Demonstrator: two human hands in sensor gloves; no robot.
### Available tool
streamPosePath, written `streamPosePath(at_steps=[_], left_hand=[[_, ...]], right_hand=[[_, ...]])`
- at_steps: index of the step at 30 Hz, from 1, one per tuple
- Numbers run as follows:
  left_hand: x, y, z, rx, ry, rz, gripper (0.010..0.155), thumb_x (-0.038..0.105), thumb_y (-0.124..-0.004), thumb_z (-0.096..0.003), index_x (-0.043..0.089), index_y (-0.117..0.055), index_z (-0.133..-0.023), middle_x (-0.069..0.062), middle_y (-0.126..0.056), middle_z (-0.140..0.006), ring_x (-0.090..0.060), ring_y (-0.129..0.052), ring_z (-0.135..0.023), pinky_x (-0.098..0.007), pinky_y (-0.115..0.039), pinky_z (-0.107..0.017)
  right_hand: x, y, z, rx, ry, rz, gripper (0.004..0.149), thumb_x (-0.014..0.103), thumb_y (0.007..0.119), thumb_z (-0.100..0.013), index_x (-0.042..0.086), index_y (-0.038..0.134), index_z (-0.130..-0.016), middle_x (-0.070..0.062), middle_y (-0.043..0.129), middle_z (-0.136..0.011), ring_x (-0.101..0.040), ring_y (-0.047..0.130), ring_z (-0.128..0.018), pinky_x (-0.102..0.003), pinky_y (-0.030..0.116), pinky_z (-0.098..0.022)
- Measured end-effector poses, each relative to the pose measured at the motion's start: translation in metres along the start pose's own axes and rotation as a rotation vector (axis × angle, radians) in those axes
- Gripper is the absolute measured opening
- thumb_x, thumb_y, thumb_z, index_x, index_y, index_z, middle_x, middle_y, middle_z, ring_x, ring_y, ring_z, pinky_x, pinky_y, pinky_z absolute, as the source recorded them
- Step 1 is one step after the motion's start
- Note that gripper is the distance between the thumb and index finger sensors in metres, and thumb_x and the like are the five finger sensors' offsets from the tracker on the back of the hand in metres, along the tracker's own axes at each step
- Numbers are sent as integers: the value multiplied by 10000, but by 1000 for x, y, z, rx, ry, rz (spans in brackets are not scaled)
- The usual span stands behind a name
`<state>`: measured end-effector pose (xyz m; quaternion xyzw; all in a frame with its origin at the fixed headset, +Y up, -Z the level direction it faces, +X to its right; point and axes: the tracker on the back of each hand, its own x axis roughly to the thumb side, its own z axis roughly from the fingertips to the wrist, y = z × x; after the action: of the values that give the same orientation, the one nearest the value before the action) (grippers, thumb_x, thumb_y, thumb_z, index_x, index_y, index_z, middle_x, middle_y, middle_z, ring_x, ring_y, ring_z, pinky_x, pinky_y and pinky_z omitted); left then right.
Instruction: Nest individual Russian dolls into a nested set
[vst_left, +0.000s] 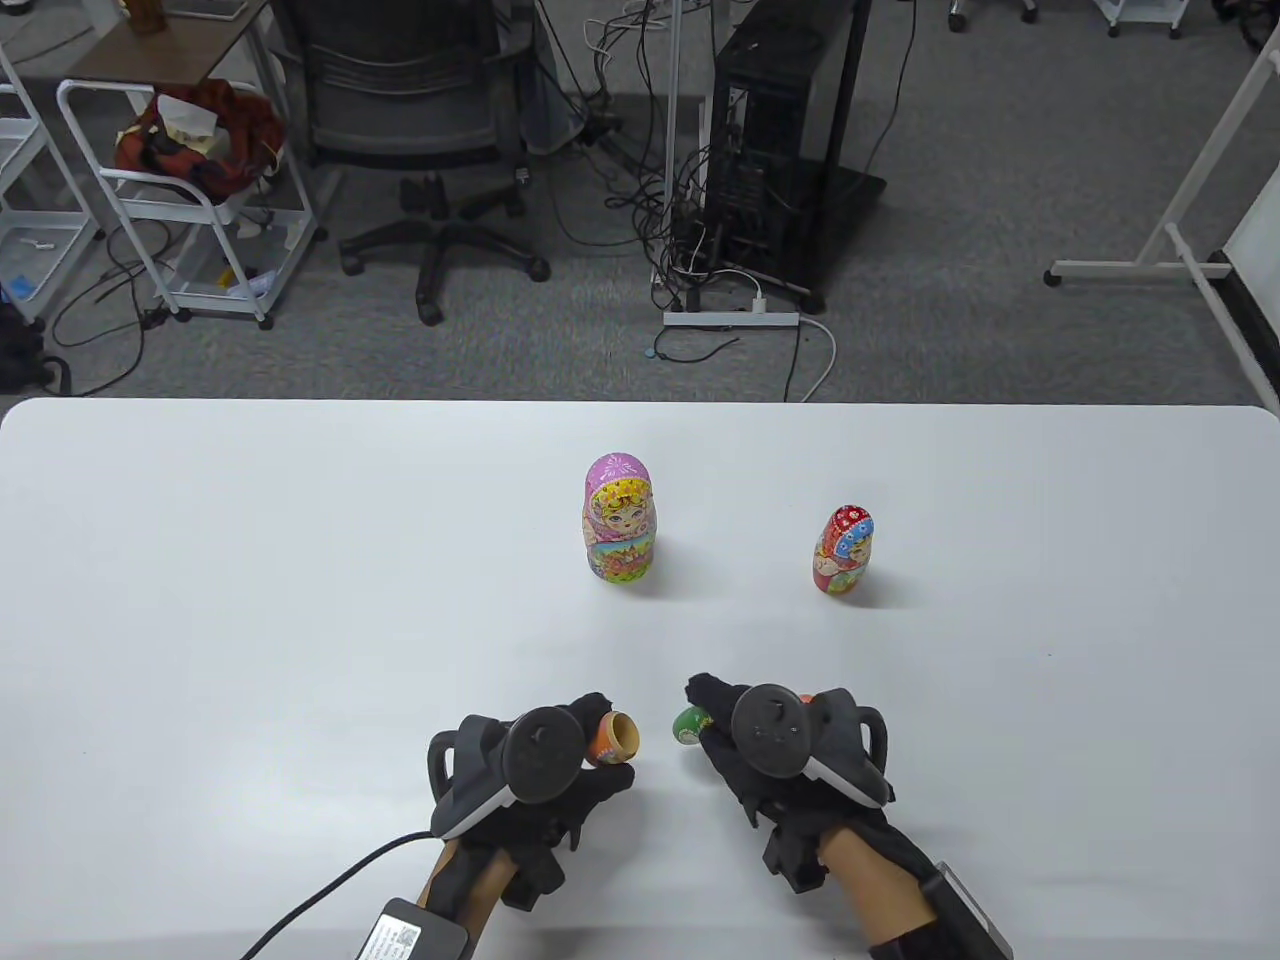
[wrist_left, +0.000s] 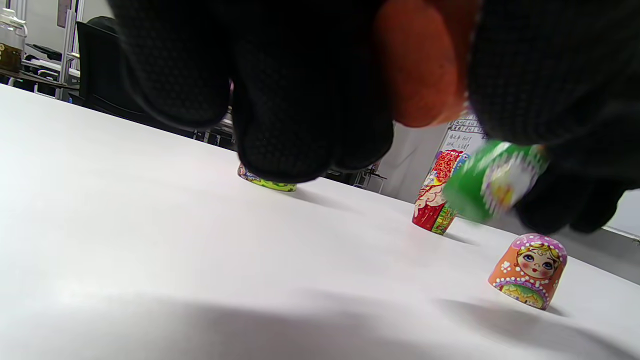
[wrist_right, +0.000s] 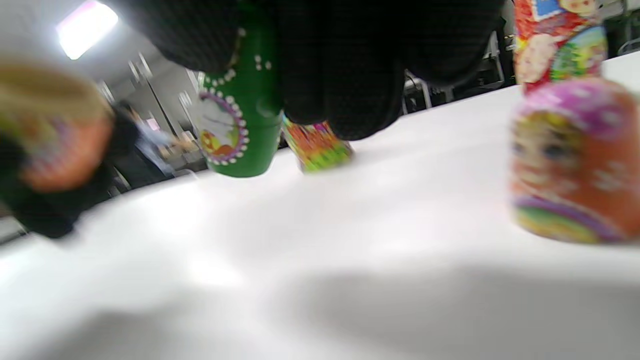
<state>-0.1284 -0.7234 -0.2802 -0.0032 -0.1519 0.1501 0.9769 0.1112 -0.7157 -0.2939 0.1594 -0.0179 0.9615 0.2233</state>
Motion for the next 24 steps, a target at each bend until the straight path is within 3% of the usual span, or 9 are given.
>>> streamPosePath(at_steps=[5,9,15,24], left_hand=[[1,0,0,2,-5,-10,791,629,-862,-337,177,-708,-968,23,-978,-769,-121,-1022,-613,-445,-842,-572],[6,2,2,24,-28,-8,790,632,-860,-337,182,-707,-968,26,-978,-770,-118,-1021,-615,-444,-842,-574],[16,7,5,84,-74,-39,791,637,-862,-332,187,-711,-965,34,-980,-765,-111,-1023,-610,-437,-845,-574],[19,6,6,76,-86,-45,787,629,-873,-329,189,-720,-964,31,-987,-759,-113,-1027,-606,-438,-848,-573]], right_hand=[[9,-16,5,-78,-113,-218,539,429,762,-479,277,590,-966,-44,871,-864,-237,947,-675,-434,790,-536],[17,-18,6,-74,-158,-240,559,453,781,-460,207,642,-942,-75,941,-739,-204,995,-556,-412,824,-495],[22,-10,5,-53,-140,-220,561,479,784,-454,166,691,-910,-49,985,-674,-188,1025,-506,-404,852,-460],[22,-1,4,35,-157,-217,581,491,783,-457,205,638,-942,-38,945,-750,-218,995,-585,-439,816,-516]])
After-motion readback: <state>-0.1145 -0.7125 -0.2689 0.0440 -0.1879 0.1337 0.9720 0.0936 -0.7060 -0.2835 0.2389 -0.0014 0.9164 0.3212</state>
